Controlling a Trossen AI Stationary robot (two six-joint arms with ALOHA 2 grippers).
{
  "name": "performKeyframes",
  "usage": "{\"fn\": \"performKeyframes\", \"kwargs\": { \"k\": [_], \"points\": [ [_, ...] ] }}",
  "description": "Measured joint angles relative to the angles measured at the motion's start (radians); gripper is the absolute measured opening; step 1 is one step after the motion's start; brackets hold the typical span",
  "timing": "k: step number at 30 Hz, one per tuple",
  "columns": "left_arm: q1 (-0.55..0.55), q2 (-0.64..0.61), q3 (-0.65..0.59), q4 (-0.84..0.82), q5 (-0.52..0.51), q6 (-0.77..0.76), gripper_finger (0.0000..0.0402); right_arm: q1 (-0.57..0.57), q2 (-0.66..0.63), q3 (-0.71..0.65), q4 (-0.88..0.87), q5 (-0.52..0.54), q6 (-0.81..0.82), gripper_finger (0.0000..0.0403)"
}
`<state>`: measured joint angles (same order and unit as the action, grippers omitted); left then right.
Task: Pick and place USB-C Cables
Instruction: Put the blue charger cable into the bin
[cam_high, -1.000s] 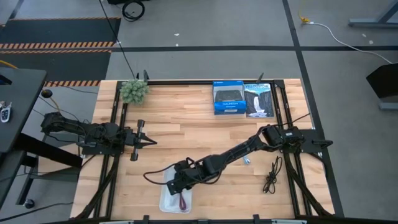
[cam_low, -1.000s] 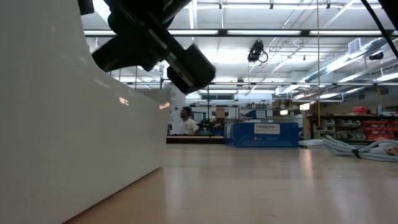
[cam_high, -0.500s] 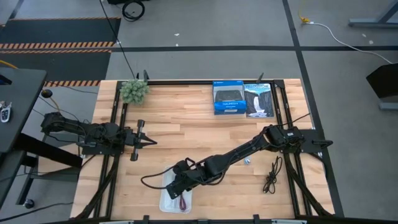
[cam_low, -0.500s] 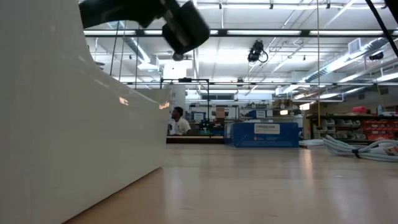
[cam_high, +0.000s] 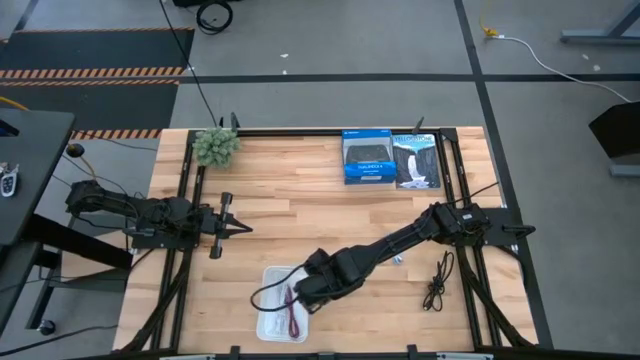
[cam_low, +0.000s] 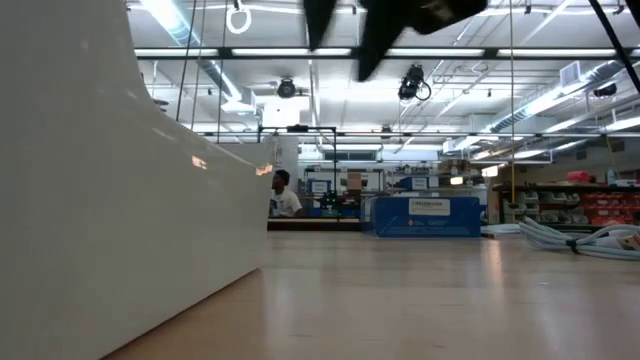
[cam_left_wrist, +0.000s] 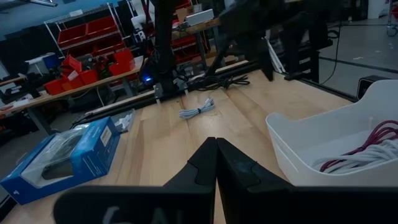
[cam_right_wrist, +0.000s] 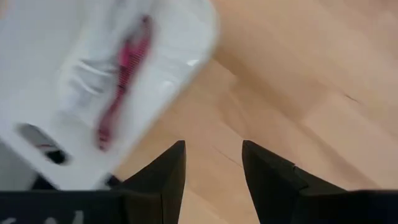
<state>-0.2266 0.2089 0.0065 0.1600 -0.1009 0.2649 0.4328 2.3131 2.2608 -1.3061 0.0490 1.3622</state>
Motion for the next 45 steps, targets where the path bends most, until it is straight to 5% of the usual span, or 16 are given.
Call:
{"fn": "performKeyframes", "kwargs": {
  "k": [8,24,38,45],
  "points": [
    [0.000,0.000,0.000,0.000,0.000,0.000,0.0011,0.004,-0.002,-0.017,-0.218,-0.073,-0.105,0.0164],
    [0.000,0.000,0.000,0.000,0.000,0.000,0.0011,-0.065,-0.015,-0.021,-0.265,-0.130,-0.262,0.0164],
    [0.000,0.000,0.000,0.000,0.000,0.000,0.0011,-0.218,-0.204,-0.024,-0.264,0.057,-0.408,0.0164],
    [0.000,0.000,0.000,0.000,0.000,0.000,0.0011,-0.228,-0.372,-0.195,-0.264,0.101,-0.450,0.0164]
  ]
}}
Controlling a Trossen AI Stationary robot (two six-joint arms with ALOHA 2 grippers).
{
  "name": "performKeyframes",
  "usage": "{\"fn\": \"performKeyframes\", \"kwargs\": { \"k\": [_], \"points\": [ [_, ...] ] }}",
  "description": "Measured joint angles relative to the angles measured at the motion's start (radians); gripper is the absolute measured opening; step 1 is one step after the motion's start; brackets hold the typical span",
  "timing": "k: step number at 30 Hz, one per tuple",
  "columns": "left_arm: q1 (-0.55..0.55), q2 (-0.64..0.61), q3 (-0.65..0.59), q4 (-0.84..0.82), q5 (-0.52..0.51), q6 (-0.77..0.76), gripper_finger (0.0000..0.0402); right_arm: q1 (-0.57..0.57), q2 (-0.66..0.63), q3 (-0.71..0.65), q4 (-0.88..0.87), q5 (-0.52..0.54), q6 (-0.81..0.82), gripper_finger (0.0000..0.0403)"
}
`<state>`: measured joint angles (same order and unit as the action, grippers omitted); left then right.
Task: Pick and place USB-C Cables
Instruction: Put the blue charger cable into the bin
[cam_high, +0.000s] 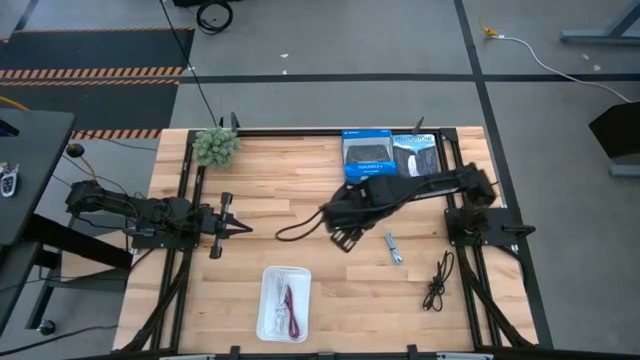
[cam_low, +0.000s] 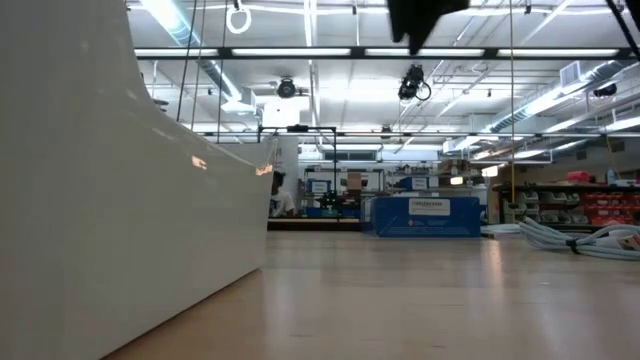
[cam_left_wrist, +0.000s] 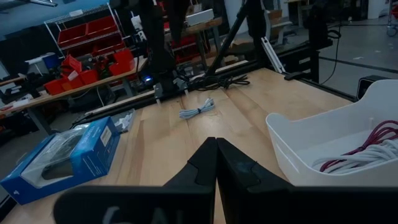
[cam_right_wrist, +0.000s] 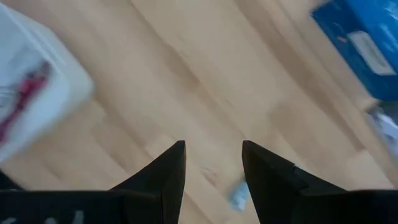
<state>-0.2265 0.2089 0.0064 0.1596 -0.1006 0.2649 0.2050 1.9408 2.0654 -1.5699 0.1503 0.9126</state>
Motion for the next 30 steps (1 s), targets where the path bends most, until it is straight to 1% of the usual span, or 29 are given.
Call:
{"fn": "performKeyframes", "kwargs": {
  "k": [5,9,13,17,20,23,27,30],
  "points": [
    [0.000,0.000,0.000,0.000,0.000,0.000,0.0011,0.013,-0.142,-0.222,0.007,0.013,0.037,0.0164],
    [0.000,0.000,0.000,0.000,0.000,0.000,0.0011,0.038,-0.250,-0.400,0.065,0.012,0.123,0.0164],
    [0.000,0.000,0.000,0.000,0.000,0.000,0.0011,0.061,-0.347,-0.577,0.179,0.011,0.220,0.0165],
    [0.000,0.000,0.000,0.000,0.000,0.000,0.0011,0.070,-0.417,-0.751,0.332,-0.013,0.289,0.0166],
    [0.000,0.000,0.000,0.000,0.000,0.000,0.0011,0.070,-0.443,-0.867,0.441,-0.021,0.316,0.0166],
    [0.000,0.000,0.000,0.000,0.000,0.000,0.0011,0.070,-0.447,-0.954,0.525,-0.023,0.322,0.0167],
    [0.000,0.000,0.000,0.000,0.000,0.000,0.0011,0.070,-0.423,-1.011,0.570,-0.063,0.322,0.0169],
    [0.000,0.000,0.000,0.000,0.000,0.000,0.0011,0.070,-0.412,-1.039,0.573,-0.065,0.335,0.0174]
  ]
}}
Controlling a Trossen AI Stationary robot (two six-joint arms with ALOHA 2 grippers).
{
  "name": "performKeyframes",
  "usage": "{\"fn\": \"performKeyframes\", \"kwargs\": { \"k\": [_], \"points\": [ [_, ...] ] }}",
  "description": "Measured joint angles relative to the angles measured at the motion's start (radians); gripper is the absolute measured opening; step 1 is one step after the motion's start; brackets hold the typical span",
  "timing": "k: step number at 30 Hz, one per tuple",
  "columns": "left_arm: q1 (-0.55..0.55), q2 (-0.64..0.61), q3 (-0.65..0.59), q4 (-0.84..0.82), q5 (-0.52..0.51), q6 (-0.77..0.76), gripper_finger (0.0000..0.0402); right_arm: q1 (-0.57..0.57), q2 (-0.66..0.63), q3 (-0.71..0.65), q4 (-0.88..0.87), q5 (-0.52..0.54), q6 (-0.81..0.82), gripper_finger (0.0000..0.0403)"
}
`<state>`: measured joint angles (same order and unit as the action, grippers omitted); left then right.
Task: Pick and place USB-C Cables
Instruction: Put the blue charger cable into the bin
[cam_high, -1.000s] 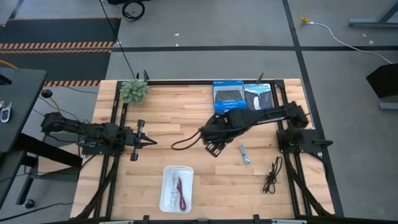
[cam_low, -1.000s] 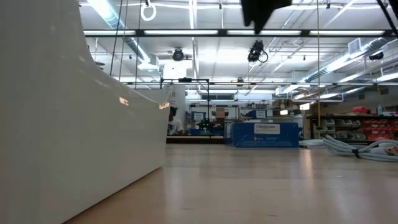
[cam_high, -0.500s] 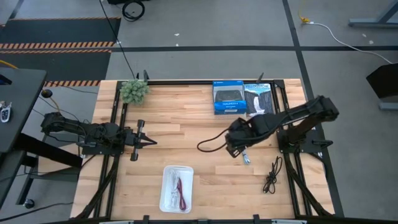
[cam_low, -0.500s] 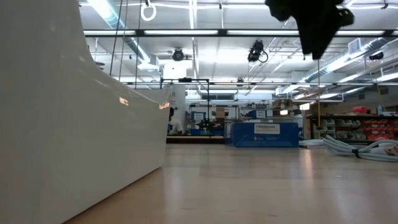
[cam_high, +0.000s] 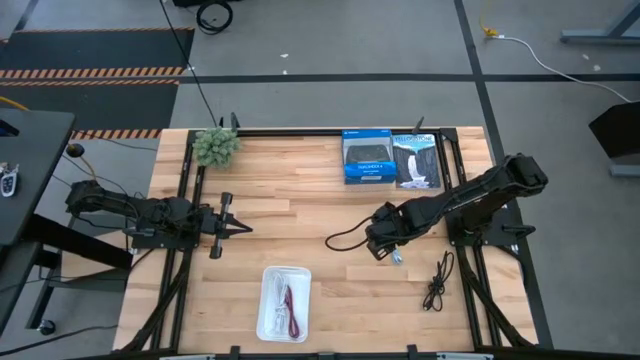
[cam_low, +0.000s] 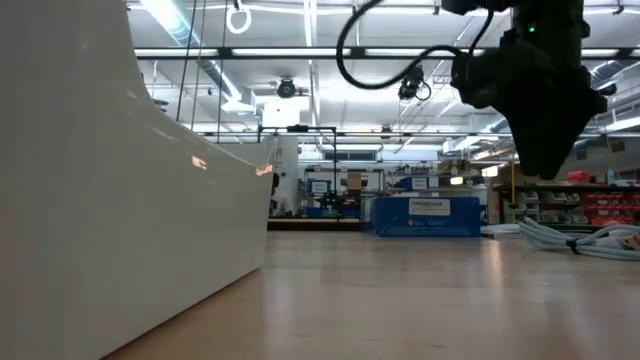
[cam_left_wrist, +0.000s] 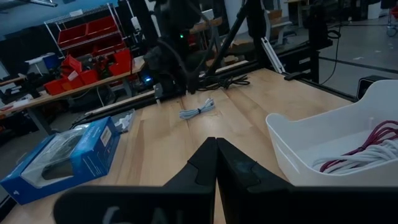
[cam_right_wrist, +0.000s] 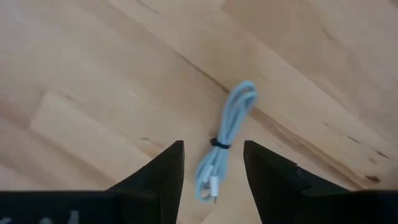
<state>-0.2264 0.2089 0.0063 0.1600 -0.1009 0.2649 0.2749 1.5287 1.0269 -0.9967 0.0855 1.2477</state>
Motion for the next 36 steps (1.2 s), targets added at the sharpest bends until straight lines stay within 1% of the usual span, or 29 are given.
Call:
{"fn": "performKeyframes", "kwargs": {
  "k": [3,10,14,21,26,30,36],
  "points": [
    [0.000,0.000,0.000,0.000,0.000,0.000,0.0011,0.000,0.014,-0.019,-0.009,0.008,0.017,0.0176],
    [0.000,0.000,0.000,0.000,0.000,0.000,0.0011,-0.002,0.045,-0.068,0.060,0.036,0.018,0.0177],
    [0.000,0.000,0.000,0.001,0.000,0.000,0.0011,-0.003,0.054,-0.084,0.086,0.072,0.032,0.0177],
    [0.000,0.000,0.000,0.004,0.000,0.000,0.0011,-0.005,0.063,-0.132,0.168,0.082,0.023,0.0176],
    [0.000,0.000,0.000,-0.001,0.000,0.000,0.0011,-0.005,0.085,-0.156,0.180,0.082,0.064,0.0169],
    [0.000,0.000,0.000,0.000,0.000,0.000,0.0011,-0.003,0.091,-0.156,0.195,0.099,0.062,0.0146],
    [0.000,0.000,0.000,0.000,0.000,0.000,0.0011,-0.003,0.091,-0.156,0.193,0.115,0.060,0.0073]
  ]
}}
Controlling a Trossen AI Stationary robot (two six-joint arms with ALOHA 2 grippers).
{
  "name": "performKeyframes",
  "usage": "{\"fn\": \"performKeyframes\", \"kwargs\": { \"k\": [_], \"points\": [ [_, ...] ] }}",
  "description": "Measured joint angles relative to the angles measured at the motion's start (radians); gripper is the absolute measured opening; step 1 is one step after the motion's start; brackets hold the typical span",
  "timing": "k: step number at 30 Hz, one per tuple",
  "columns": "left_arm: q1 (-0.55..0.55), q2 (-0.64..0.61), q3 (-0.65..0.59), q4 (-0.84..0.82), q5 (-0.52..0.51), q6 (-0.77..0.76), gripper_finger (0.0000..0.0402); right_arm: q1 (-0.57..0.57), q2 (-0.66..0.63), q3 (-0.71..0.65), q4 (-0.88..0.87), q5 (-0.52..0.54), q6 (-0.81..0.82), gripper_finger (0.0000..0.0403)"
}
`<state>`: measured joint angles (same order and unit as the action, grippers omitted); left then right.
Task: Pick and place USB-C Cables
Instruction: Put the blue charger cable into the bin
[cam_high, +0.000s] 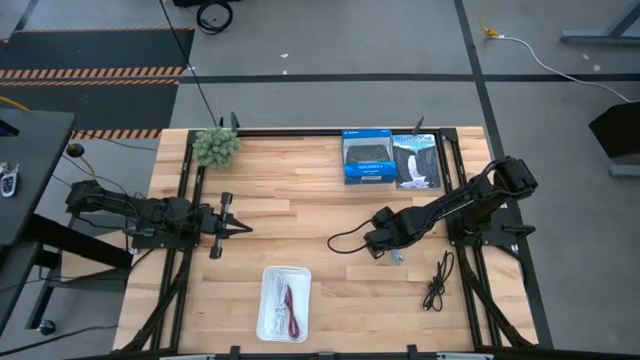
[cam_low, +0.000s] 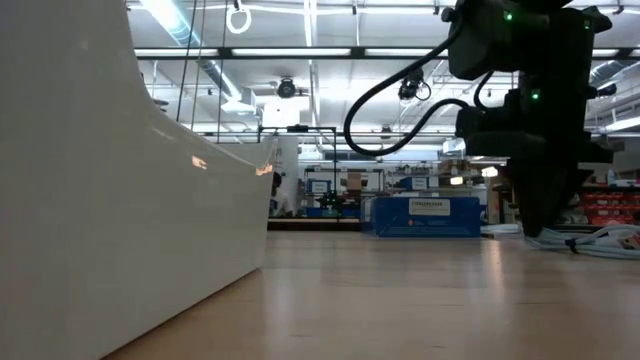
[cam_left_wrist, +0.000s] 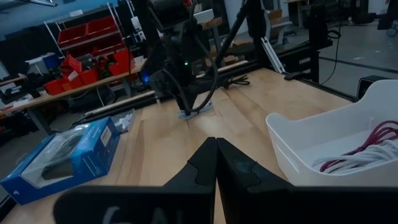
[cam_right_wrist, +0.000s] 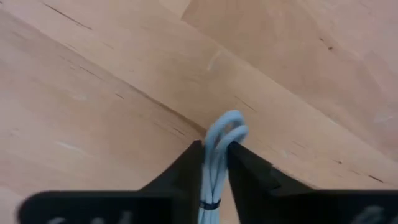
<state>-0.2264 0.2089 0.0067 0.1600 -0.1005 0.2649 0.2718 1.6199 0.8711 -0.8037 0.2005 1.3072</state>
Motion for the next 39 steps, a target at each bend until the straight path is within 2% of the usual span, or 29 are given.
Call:
{"fn": "performKeyframes", "kwargs": {
  "k": [4,6,17,23,31,39],
  "points": [
    [0.000,0.000,0.000,0.000,0.000,0.000,0.0011,-0.002,0.000,0.000,-0.001,-0.001,0.000,0.0022],
    [0.000,0.000,0.000,0.000,0.000,0.000,0.0011,-0.002,0.000,0.000,0.000,-0.001,0.000,0.0014],
    [0.000,0.000,0.000,0.000,0.000,0.000,0.0011,-0.019,-0.017,0.015,-0.009,-0.064,-0.045,0.0014],
    [0.000,0.000,0.000,0.000,0.000,0.000,0.0011,-0.021,-0.069,0.067,-0.027,-0.043,-0.061,0.0014],
    [0.000,0.000,0.000,0.000,0.000,0.000,0.0011,-0.024,-0.131,0.201,-0.027,0.044,-0.069,0.0018],
    [0.000,0.000,0.000,0.000,0.000,0.000,0.0011,-0.047,-0.143,0.394,-0.027,0.070,-0.142,0.0018]
  ]
}}
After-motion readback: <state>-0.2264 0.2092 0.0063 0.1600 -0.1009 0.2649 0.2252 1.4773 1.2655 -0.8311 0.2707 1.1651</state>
